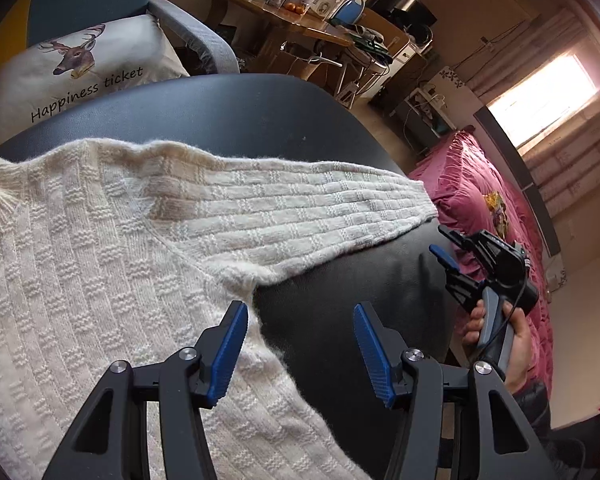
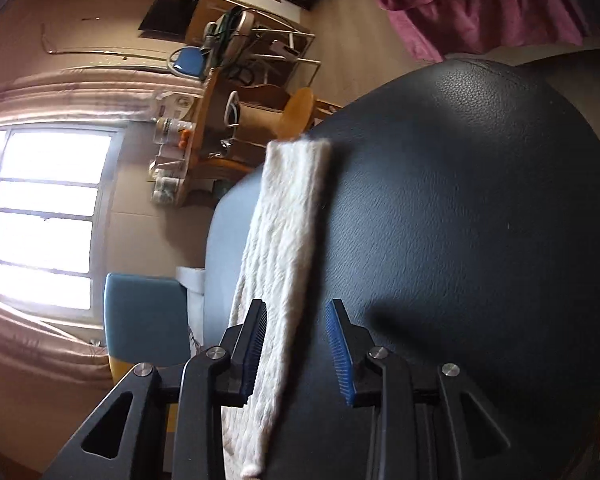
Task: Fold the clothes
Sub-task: 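Release and smooth the second sleeve flat with the right gripper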
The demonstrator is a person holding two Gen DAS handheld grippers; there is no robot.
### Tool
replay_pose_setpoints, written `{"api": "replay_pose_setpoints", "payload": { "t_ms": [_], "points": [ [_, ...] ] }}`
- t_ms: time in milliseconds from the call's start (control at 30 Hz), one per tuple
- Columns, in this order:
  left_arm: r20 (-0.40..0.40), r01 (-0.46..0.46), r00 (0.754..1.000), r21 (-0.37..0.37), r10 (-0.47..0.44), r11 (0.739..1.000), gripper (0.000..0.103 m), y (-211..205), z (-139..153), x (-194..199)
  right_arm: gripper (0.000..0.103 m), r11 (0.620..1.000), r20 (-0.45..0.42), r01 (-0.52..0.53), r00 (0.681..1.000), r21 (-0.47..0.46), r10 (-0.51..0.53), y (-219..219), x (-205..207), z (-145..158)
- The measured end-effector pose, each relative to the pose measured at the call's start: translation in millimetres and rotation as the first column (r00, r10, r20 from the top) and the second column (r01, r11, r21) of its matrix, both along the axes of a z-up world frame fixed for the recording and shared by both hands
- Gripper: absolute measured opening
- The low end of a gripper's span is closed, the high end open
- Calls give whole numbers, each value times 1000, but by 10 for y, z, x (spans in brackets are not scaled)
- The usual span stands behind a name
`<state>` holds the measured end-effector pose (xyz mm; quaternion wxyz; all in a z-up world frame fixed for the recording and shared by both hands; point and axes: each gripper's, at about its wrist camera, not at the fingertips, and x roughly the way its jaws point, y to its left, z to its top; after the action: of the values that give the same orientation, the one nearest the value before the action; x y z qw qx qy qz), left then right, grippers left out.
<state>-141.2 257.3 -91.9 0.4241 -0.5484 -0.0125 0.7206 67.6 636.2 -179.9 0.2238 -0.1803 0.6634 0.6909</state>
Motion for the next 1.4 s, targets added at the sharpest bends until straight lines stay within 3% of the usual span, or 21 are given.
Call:
{"api": "replay_pose_setpoints", "payload": {
  "t_ms": [100,133,167,200,300,367,433,533,600,633,733,833,900,933,1000,1033,1067,1133,1200,1300,1400],
  "points": [
    [-1,-12,1000,-16,12,1000,57,-52,-51,-15,29,1000,-43,-15,999,0,15,129,-223,-50],
    [-7,-20,1000,-27,20,999,57,-67,-62,-33,29,998,-62,-61,996,31,62,165,-335,-43],
    [-5,-28,1000,-31,28,999,57,-84,-71,-61,25,993,-59,-102,993,62,106,169,-456,-32],
    [-1,-36,999,-33,36,999,57,-101,-80,-90,14,986,-49,-140,988,91,145,164,-577,-20],
    [3,-53,999,-32,53,998,57,-118,-39,-211,8,954,-84,-234,964,187,253,32,-897,100],
    [14,-51,999,-19,51,999,57,-96,12,-308,6,902,-103,-331,923,276,370,-136,-1109,267],
    [53,-47,997,3,47,999,57,0,31,-432,6,827,-82,-449,861,338,501,-354,-1350,398],
    [133,-39,990,39,34,998,59,199,9,-611,6,699,56,-600,773,388,632,-749,-1626,445],
    [178,-46,983,58,35,997,59,362,-22,-712,6,653,151,-649,745,391,650,-940,-1694,396],
    [183,-54,982,63,42,997,59,451,-19,-755,6,657,157,-649,747,384,647,-984,-1669,372],
    [145,-32,989,63,22,998,59,763,30,-841,10,719,95,-599,787,353,609,-977,-1392,365],
    [-30,106,994,-58,-108,993,59,1275,101,-734,24,788,21,-539,829,296,559,-865,-1021,354],
    [-138,213,960,-198,-243,957,59,1622,60,-559,25,826,-16,-498,854,265,520,-791,-774,351],
    [-144,275,937,-261,-319,925,59,1771,-15,-484,25,832,-17,-485,861,269,508,-761,-679,367],
    [-225,269,896,-413,-384,870,60,1971,-171,-365,25,838,-14,-465,872,284,489,-697,-516,407],
    [-240,259,884,-463,-401,848,60,2036,-281,-361,25,843,-14,-453,879,291,477,-662,-449,424],
    [-225,248,891,-487,-394,837,60,2079,-376,-382,25,852,-24,-435,887,290,461,-608,-397,441],
    [-219,220,911,-460,-350,860,66,2088,-461,-422,27,880,-58,-391,905,270,421,-470,-312,457],
    [-253,217,898,-454,-359,864,66,2071,-488,-384,27,914,-89,-332,929,231,360,-296,-251,432],
    [-271,249,878,-445,-394,860,50,2036,-471,-341,30,961,-71,-238,966,137,250,-21,-229,292],
    [-282,240,881,-426,-380,872,17,1975,-444,-361,31,984,-63,-162,984,71,167,160,-300,118]
  ]
}}
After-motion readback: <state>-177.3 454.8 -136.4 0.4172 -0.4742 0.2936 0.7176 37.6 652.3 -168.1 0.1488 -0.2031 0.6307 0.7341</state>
